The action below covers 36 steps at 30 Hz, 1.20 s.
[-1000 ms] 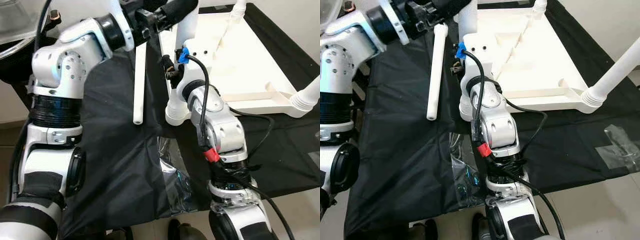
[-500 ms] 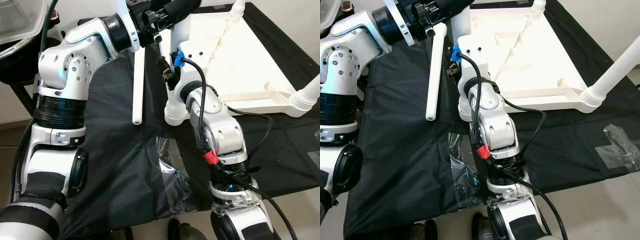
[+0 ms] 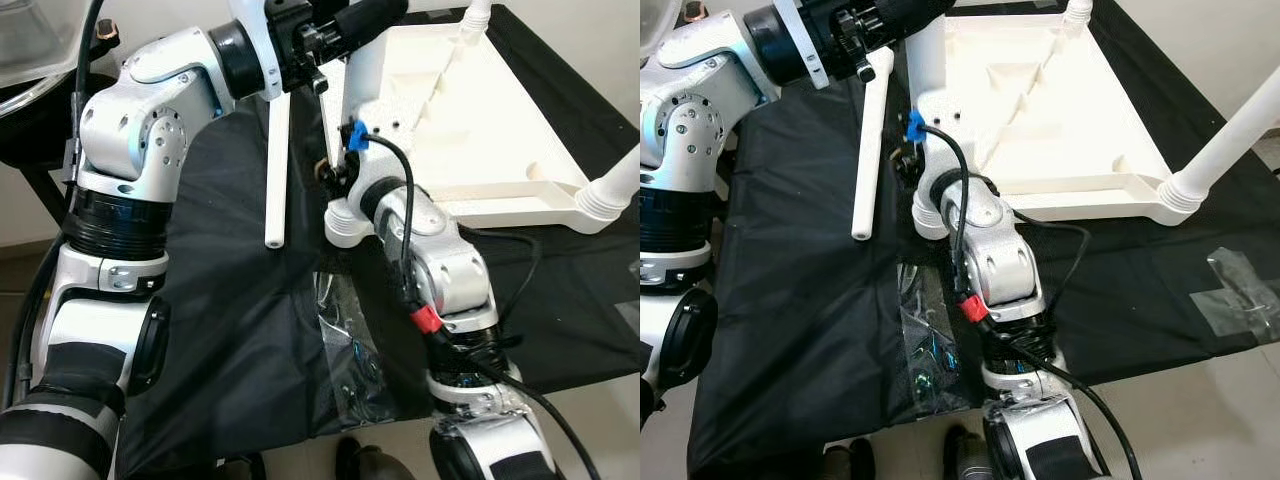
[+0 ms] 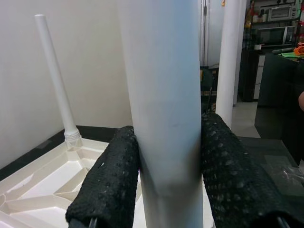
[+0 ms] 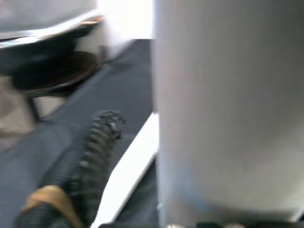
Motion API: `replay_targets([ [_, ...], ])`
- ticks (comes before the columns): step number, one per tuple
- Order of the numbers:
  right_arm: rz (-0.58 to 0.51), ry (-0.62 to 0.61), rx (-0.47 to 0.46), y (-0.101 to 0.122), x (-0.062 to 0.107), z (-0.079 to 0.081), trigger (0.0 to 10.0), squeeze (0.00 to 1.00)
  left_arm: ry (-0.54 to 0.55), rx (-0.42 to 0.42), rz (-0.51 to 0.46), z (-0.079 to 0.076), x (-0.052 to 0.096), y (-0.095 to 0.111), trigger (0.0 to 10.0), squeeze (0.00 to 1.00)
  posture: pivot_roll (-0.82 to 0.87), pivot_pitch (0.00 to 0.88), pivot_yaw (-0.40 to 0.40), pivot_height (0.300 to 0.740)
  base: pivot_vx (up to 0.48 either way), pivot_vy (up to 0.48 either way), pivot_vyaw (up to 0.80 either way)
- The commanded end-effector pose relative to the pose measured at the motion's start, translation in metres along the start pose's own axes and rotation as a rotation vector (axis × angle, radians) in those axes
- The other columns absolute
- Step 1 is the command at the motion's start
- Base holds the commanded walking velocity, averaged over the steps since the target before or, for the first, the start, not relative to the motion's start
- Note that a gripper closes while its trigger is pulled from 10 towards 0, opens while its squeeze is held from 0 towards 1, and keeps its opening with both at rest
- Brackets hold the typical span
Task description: Building children table
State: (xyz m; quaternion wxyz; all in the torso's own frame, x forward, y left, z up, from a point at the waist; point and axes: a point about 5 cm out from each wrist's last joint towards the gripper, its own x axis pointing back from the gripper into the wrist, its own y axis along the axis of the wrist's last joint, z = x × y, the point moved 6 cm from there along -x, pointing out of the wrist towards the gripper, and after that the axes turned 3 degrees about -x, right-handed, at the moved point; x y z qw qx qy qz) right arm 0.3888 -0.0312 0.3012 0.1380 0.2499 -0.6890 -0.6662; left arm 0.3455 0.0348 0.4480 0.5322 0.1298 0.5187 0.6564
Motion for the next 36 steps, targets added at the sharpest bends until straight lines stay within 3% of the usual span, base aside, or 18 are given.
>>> replay_targets([
  [1,-0.062,0.190,0.012,0.018,0.003,0.020,10.0,1.00,-0.015,-0.037,0.039,-0.004,0.000,-0.006,0.0,0.00,0.02,0.262,-0.022,0.740,0.000,0.000,0.00],
  [2,-0.062,0.190,0.012,0.018,0.003,0.020,10.0,1.00,-0.015,-0.037,0.039,-0.004,0.000,-0.006,0.0,0.00,0.02,0.262,-0.022,0.740,0.000,0.000,0.00],
  [4,-0.096,0.336,0.066,0.035,0.019,0.010,10.0,1.00,-0.024,-0.033,0.032,-0.005,-0.001,-0.004,0.0,0.00,0.02,0.262,-0.021,0.740,0.000,0.000,0.00],
  [5,-0.096,0.336,0.066,0.035,0.019,0.010,10.0,1.00,-0.024,-0.033,0.032,-0.005,-0.001,-0.004,0.0,0.00,0.02,0.262,-0.021,0.740,0.000,0.000,0.00],
  [7,-0.101,0.455,0.124,0.045,0.034,0.005,10.0,1.00,-0.030,-0.029,0.030,-0.006,-0.001,-0.005,0.0,0.00,0.02,0.263,-0.018,0.740,0.000,0.000,0.00],
  [8,-0.083,0.534,0.179,0.048,0.043,0.001,10.0,0.77,-0.037,-0.027,0.030,-0.008,-0.001,-0.005,0.0,0.00,0.02,0.264,-0.018,0.740,0.000,0.000,0.00],
  [10,-0.070,0.552,0.207,0.048,0.046,-0.003,10.0,0.77,-0.039,-0.027,0.029,-0.009,-0.002,-0.005,0.0,0.00,0.02,0.264,-0.018,0.740,0.000,0.000,0.00],
  [11,-0.055,0.557,0.235,0.050,0.047,-0.008,10.0,0.00,-0.042,-0.025,0.030,-0.009,-0.002,-0.006,0.0,0.00,0.02,0.265,-0.016,0.740,0.000,0.000,0.00],
  [21,-0.029,0.662,0.292,0.056,0.055,-0.019,10.0,0.00,-0.057,-0.020,0.039,-0.013,-0.003,-0.007,0.0,0.00,0.03,0.270,-0.013,0.740,0.000,0.000,0.00],
  [22,-0.042,0.642,0.299,0.061,0.053,-0.024,0.0,0.00,-0.059,-0.020,0.040,-0.013,-0.002,-0.007,0.0,0.00,0.03,0.271,-0.013,0.740,0.000,0.000,0.00],
  [35,-0.063,0.571,0.300,0.064,0.042,-0.037,0.0,0.00,-0.065,-0.003,0.035,-0.014,0.003,-0.009,0.0,0.00,0.03,0.274,-0.006,0.740,0.000,0.000,0.00],
  [36,-0.061,0.553,0.297,0.063,0.040,-0.039,0.0,0.00,-0.066,0.003,0.031,-0.014,0.003,-0.009,0.5,0.05,0.03,0.274,-0.005,0.740,0.000,0.000,0.00],
])
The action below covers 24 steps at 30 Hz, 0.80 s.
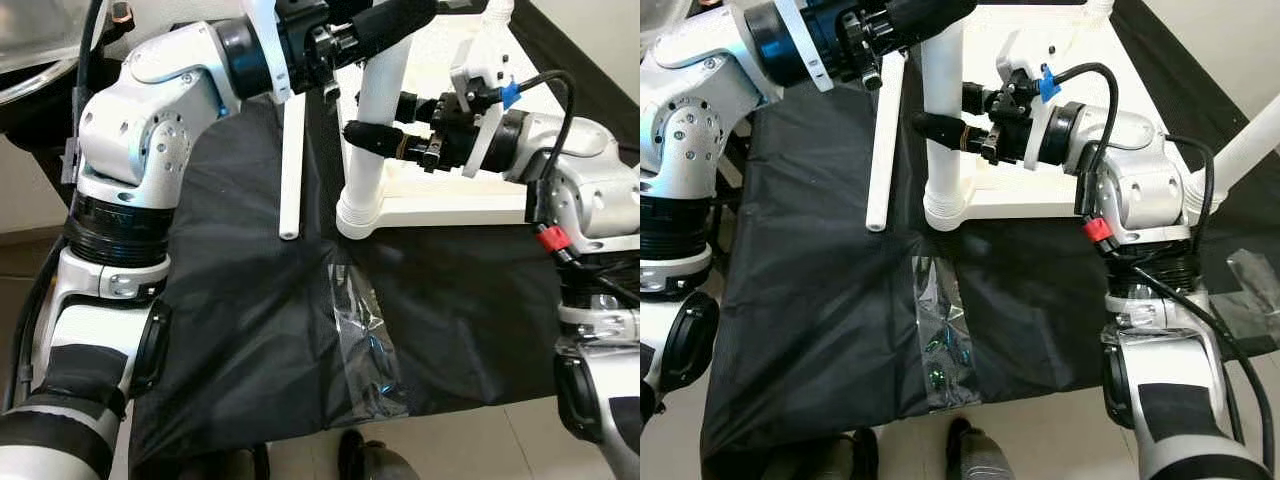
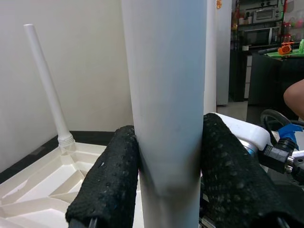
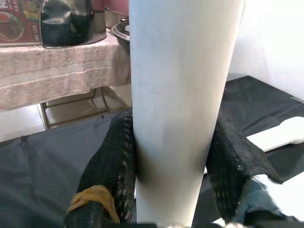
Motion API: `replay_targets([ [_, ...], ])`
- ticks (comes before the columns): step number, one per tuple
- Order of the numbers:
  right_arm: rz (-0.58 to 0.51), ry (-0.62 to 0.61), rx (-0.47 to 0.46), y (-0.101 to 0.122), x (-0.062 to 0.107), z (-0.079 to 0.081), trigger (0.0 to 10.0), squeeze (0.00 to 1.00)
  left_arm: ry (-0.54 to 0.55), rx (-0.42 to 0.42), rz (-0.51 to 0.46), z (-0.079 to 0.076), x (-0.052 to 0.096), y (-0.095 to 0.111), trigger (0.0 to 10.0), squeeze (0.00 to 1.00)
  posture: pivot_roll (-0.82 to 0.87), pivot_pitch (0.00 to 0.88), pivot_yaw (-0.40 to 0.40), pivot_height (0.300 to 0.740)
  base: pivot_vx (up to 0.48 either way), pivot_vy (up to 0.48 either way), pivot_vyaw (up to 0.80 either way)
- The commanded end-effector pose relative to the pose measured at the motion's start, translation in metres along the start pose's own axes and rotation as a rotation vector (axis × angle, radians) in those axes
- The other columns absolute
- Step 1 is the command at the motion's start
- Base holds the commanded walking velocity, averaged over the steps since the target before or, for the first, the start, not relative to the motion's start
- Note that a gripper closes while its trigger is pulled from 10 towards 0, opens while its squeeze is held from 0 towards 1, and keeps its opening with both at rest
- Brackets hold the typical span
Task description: Building children table
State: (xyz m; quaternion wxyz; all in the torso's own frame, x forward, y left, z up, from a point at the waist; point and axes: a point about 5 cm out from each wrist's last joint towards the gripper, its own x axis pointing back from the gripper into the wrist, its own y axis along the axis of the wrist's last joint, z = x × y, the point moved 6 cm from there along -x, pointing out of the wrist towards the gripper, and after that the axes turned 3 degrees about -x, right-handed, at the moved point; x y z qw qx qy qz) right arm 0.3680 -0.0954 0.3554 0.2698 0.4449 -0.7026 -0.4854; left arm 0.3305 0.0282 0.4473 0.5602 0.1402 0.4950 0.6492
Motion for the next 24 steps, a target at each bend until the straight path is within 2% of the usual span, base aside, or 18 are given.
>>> replay_targets([
  [1,-0.015,0.016,0.043,0.007,-0.008,0.004,0.0,0.00,0.004,0.025,0.058,0.000,0.003,-0.017,0.5,0.05,0.03,0.274,-0.005,0.740,0.000,0.000,0.00],
  [2,-0.010,0.002,0.036,0.005,-0.008,0.002,0.0,0.00,0.015,0.038,0.056,0.001,0.003,-0.018,6.0,1.00,0.03,0.274,-0.004,0.740,0.000,0.000,0.00],
  [3,-0.006,-0.027,0.017,0.002,-0.008,-0.002,0.0,0.00,0.018,0.051,0.059,0.001,0.003,-0.020,10.0,1.00,0.03,0.276,-0.004,0.740,0.000,0.000,0.00],
  [7,0.013,-0.105,-0.017,-0.005,-0.008,-0.013,0.0,0.00,0.037,0.074,0.055,0.003,0.004,-0.021,10.0,1.00,0.03,0.278,-0.003,0.740,0.000,0.000,0.00],
  [16,0.050,-0.267,-0.118,-0.024,-0.005,-0.031,0.0,0.00,0.096,0.060,0.084,0.014,0.013,-0.027,10.0,1.00,0.04,0.285,-0.002,0.740,0.000,0.000,0.00],
  [22,0.065,-0.309,-0.138,-0.031,-0.007,-0.031,0.0,0.00,0.133,0.060,0.089,0.019,0.018,-0.029,10.0,1.00,0.03,0.291,-0.001,0.740,0.000,0.000,0.00],
  [24,0.084,-0.327,-0.105,-0.035,-0.011,-0.026,0.0,0.00,0.162,0.061,0.089,0.021,0.021,-0.031,10.0,1.00,0.03,0.292,-0.005,0.740,0.000,0.000,0.00],
])
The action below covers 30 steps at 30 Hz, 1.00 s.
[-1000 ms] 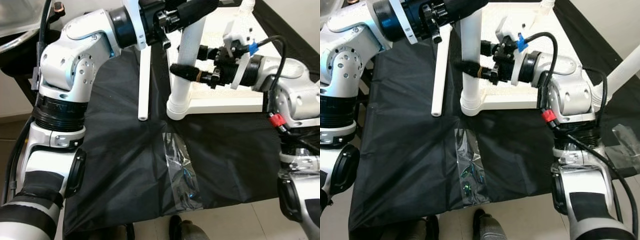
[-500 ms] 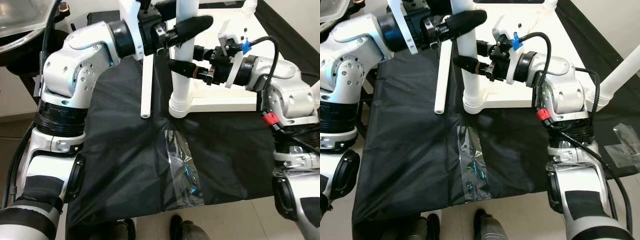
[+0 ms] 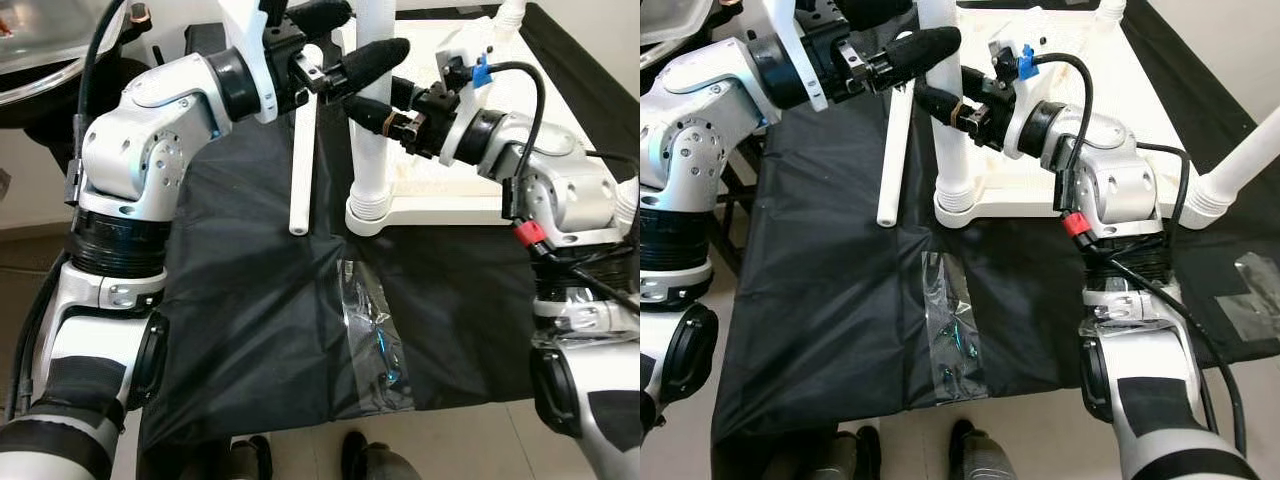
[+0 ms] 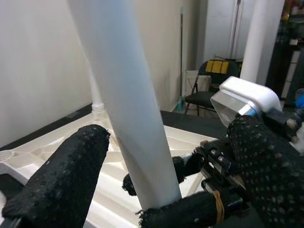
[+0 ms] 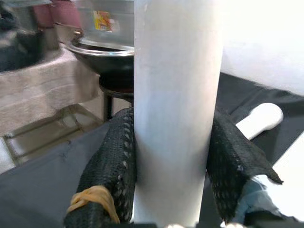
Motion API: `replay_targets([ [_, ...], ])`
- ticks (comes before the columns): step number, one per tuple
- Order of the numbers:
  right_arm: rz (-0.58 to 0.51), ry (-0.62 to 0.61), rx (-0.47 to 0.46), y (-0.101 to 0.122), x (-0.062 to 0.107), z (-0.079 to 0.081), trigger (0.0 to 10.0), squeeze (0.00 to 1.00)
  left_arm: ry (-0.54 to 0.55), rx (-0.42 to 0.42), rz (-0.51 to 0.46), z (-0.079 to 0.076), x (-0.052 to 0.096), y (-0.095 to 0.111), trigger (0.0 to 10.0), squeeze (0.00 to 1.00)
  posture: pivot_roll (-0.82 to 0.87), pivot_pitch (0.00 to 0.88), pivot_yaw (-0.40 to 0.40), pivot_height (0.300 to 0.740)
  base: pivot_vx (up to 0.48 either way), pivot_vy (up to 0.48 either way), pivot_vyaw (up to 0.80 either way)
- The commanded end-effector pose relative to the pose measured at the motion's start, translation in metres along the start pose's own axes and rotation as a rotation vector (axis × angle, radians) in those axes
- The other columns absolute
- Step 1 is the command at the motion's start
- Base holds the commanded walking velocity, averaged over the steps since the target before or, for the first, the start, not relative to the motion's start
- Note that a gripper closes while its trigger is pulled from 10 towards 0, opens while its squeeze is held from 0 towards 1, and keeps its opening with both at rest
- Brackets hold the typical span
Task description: Building children table
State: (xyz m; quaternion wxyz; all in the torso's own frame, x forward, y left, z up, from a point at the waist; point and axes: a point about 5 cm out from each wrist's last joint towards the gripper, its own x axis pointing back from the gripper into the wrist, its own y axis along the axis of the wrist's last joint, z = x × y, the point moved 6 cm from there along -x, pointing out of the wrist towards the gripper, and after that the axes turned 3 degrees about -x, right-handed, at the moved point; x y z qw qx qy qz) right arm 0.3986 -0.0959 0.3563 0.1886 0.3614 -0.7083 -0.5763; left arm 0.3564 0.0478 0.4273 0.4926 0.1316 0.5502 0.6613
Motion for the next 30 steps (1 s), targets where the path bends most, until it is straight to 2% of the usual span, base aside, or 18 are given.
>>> replay_targets([
  [1,0.095,-0.065,0.029,-0.027,0.000,0.000,0.0,0.00,0.040,-0.007,0.009,0.006,0.006,-0.004,10.0,1.00,0.03,0.293,-0.007,0.740,0.000,0.000,0.00],
  [2,0.089,-0.066,0.038,-0.031,-0.002,0.012,0.0,0.00,0.068,0.000,0.011,0.008,0.009,-0.008,10.0,1.00,0.03,0.295,-0.005,0.740,0.000,0.000,0.00],
  [3,0.089,-0.066,0.038,-0.031,-0.002,0.012,0.0,0.00,0.068,0.000,0.011,0.008,0.009,-0.008,10.0,1.00,0.03,0.295,-0.005,0.740,0.000,0.000,0.00],
  [5,0.083,-0.052,0.040,-0.039,0.000,0.030,0.0,0.00,0.099,0.008,0.024,0.010,0.014,-0.016,10.0,1.00,0.03,0.297,-0.005,0.740,0.000,0.000,0.00],
  [10,0.047,-0.084,0.025,-0.037,0.001,0.030,0.0,0.00,0.121,0.016,0.034,0.011,0.019,-0.023,10.0,1.00,0.02,0.294,-0.004,0.740,0.000,0.000,0.00],
  [14,-0.033,-0.124,-0.009,-0.022,-0.001,0.025,0.0,0.00,0.154,0.033,0.033,0.013,0.025,-0.027,10.0,1.00,0.02,0.287,-0.009,0.740,0.000,0.000,0.00],
  [21,-0.170,-0.210,-0.048,-0.001,0.009,0.016,0.0,0.00,0.239,0.040,0.008,0.023,0.036,-0.027,10.0,1.00,0.02,0.281,-0.007,0.740,0.000,0.000,0.00],
  [22,-0.203,-0.219,-0.068,0.006,0.012,0.013,0.0,0.00,0.255,0.054,-0.013,0.027,0.039,-0.024,10.0,0.39,0.02,0.280,-0.008,0.740,0.000,0.000,0.00],
  [23,-0.203,-0.219,-0.068,0.006,0.012,0.013,0.0,0.00,0.255,0.054,-0.013,0.027,0.039,-0.024,10.0,0.39,0.02,0.280,-0.008,0.740,0.000,0.000,0.00],
  [24,-0.225,-0.224,-0.075,0.011,0.014,0.011,0.0,0.00,0.271,0.061,-0.030,0.031,0.042,-0.021,10.0,0.00,0.02,0.279,-0.008,0.740,0.000,0.000,0.00],
  [27,-0.241,-0.228,-0.080,0.014,0.015,0.010,0.0,0.00,0.283,0.064,-0.042,0.033,0.043,-0.019,10.0,0.00,0.02,0.279,-0.008,0.740,0.000,0.000,0.00],
  [30,-0.336,-0.222,-0.121,0.032,0.020,0.007,0.0,0.00,0.292,0.141,-0.157,0.040,0.052,0.001,10.0,0.00,0.01,0.268,-0.004,0.740,0.000,0.000,0.00],
])
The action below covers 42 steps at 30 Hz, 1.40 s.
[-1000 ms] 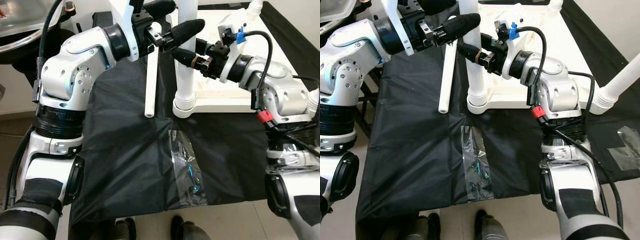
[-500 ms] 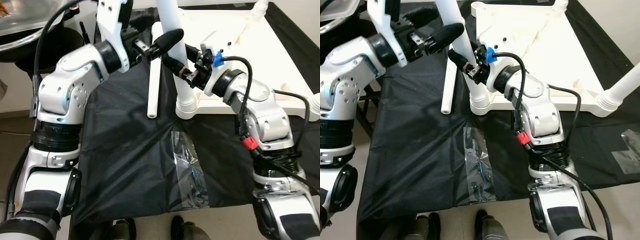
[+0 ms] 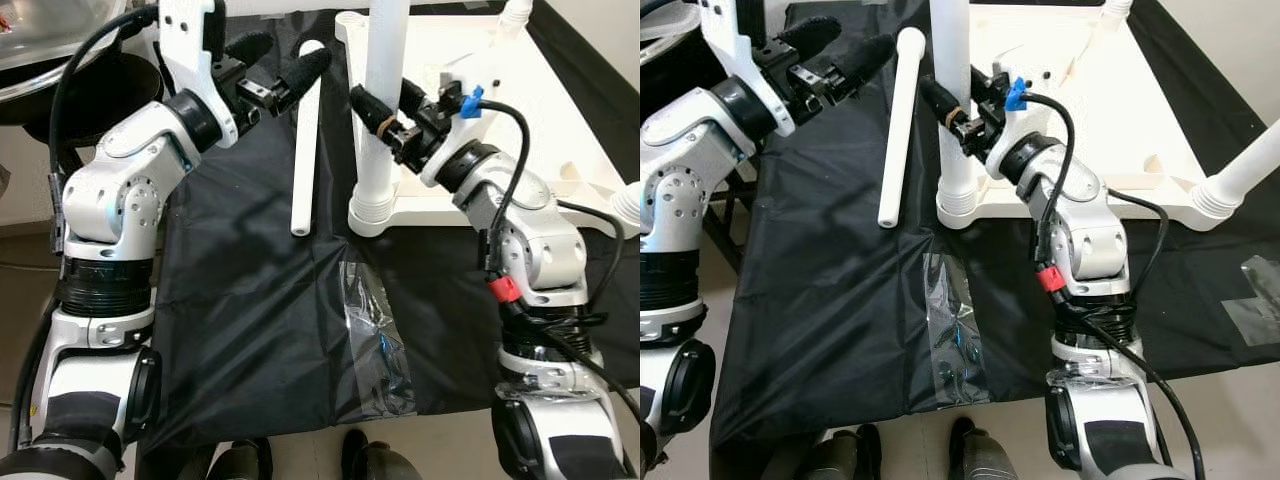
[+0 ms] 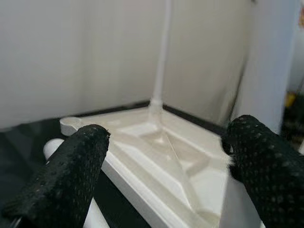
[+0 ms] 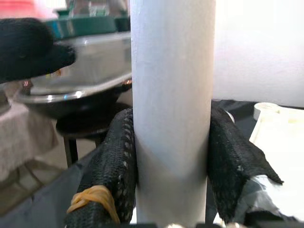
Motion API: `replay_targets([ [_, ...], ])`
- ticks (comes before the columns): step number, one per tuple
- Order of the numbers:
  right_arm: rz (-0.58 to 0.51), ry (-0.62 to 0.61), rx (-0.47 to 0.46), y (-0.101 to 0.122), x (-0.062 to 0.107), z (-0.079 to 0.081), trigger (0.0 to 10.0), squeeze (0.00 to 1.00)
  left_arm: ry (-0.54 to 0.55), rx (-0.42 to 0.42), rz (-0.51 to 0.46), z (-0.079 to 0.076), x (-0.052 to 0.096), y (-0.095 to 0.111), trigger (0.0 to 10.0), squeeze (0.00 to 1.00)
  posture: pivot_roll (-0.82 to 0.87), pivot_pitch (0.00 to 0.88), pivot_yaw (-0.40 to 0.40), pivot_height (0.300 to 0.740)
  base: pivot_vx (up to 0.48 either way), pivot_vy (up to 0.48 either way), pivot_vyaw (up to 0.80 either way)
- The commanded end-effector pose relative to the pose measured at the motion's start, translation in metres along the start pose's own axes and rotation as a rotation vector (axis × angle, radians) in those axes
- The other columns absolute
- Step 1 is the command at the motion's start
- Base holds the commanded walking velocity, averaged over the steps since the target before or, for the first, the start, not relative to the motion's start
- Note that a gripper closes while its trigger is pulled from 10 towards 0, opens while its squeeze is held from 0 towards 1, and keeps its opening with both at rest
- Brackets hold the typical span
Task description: Building children table
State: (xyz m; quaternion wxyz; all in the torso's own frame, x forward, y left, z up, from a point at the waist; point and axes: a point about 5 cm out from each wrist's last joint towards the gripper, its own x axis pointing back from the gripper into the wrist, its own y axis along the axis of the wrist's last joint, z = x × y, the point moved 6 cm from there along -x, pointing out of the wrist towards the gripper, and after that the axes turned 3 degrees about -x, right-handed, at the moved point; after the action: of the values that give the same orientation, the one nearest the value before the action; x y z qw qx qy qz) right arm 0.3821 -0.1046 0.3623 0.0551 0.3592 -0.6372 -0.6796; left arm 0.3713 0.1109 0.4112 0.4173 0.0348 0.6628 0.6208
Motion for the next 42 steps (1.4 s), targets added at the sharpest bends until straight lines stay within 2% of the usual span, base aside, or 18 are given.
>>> replay_targets([
  [1,-0.100,0.044,-0.002,0.024,-0.001,0.008,0.0,0.00,-0.049,0.060,-0.090,-0.007,0.003,0.020,10.0,0.00,0.01,0.263,-0.004,0.740,0.000,0.000,0.00],
  [2,-0.100,0.044,-0.002,0.024,-0.001,0.008,0.0,0.00,-0.049,0.060,-0.090,-0.007,0.003,0.020,10.0,0.00,0.01,0.263,-0.004,0.740,0.000,0.000,0.00],
  [6,-0.093,0.146,0.068,0.025,0.000,0.024,0.0,0.00,-0.186,0.130,-0.123,-0.029,0.005,0.031,10.0,0.00,0.01,0.253,-0.006,0.740,0.000,0.000,0.00],
  [7,-0.093,0.146,0.068,0.025,0.000,0.024,0.0,0.00,-0.186,0.130,-0.123,-0.029,0.005,0.031,10.0,0.00,0.01,0.253,-0.006,0.740,0.000,0.000,0.00],
  [9,-0.062,0.258,0.124,0.022,0.000,0.040,0.0,0.00,-0.291,0.115,-0.104,-0.047,0.005,0.030,10.0,0.00,0.01,0.242,-0.009,0.740,0.000,0.000,0.00],
  [10,-0.062,0.258,0.124,0.022,0.000,0.040,0.0,0.00,-0.291,0.115,-0.104,-0.047,0.005,0.030,10.0,0.00,0.01,0.242,-0.009,0.740,0.000,0.000,0.00],
  [11,-0.041,0.328,0.148,0.018,0.002,0.052,3.7,0.00,-0.343,0.101,-0.091,-0.056,0.003,0.028,10.0,0.00,0.01,0.237,-0.009,0.740,0.000,0.000,0.00],
  [12,-0.026,0.371,0.157,0.015,0.002,0.061,10.0,0.00,-0.390,0.087,-0.086,-0.064,0.001,0.026,10.0,0.00,0.01,0.234,-0.011,0.740,0.000,0.000,0.00],
  [16,0.003,0.429,0.155,0.008,-0.001,0.078,10.0,0.00,-0.483,0.041,-0.097,-0.085,-0.004,0.026,10.0,0.00,0.01,0.221,-0.012,0.740,0.000,0.000,0.00],
  [21,0.025,0.452,0.144,0.002,-0.001,0.086,10.0,0.00,-0.462,-0.013,-0.109,-0.088,-0.013,0.026,10.0,0.00,0.01,0.217,-0.012,0.740,0.000,0.000,0.00],
  [22,0.030,0.457,0.141,0.001,-0.001,0.089,10.0,0.00,-0.457,-0.013,-0.119,-0.089,-0.014,0.028,9.6,0.00,0.01,0.215,-0.013,0.740,0.000,0.000,0.00],
  [24,0.031,0.458,0.134,0.000,-0.001,0.090,10.0,0.00,-0.451,-0.011,-0.127,-0.088,-0.016,0.029,9.6,0.00,0.01,0.214,-0.014,0.740,0.000,0.000,0.00],
  [25,0.032,0.458,0.131,-0.001,-0.001,0.091,10.0,0.00,-0.462,0.004,-0.132,-0.089,-0.016,0.030,0.0,0.00,0.01,0.215,-0.012,0.740,0.000,0.000,0.00],
  [28,0.031,0.454,0.129,-0.002,-0.001,0.091,10.0,0.00,-0.478,0.013,-0.134,-0.089,-0.014,0.033,0.0,0.00,0.01,0.218,-0.011,0.740,0.000,0.000,0.00],
  [32,0.038,0.453,0.137,-0.002,0.000,0.088,10.0,0.00,-0.510,-0.054,-0.106,-0.082,-0.005,0.035,0.0,0.00,0.01,0.219,-0.009,0.740,0.000,0.000,0.00],
  [35,0.038,0.451,0.141,-0.001,0.001,0.086,10.0,0.00,-0.529,-0.071,-0.090,-0.080,-0.001,0.034,0.0,0.00,0.01,0.221,-0.010,0.740,0.000,0.000,0.00],
  [42,0.027,0.472,0.149,0.002,0.003,0.085,10.0,0.00,-0.588,-0.075,-0.044,-0.083,0.002,0.028,0.0,0.00,0.02,0.221,-0.012,0.740,0.000,0.000,0.00],
])
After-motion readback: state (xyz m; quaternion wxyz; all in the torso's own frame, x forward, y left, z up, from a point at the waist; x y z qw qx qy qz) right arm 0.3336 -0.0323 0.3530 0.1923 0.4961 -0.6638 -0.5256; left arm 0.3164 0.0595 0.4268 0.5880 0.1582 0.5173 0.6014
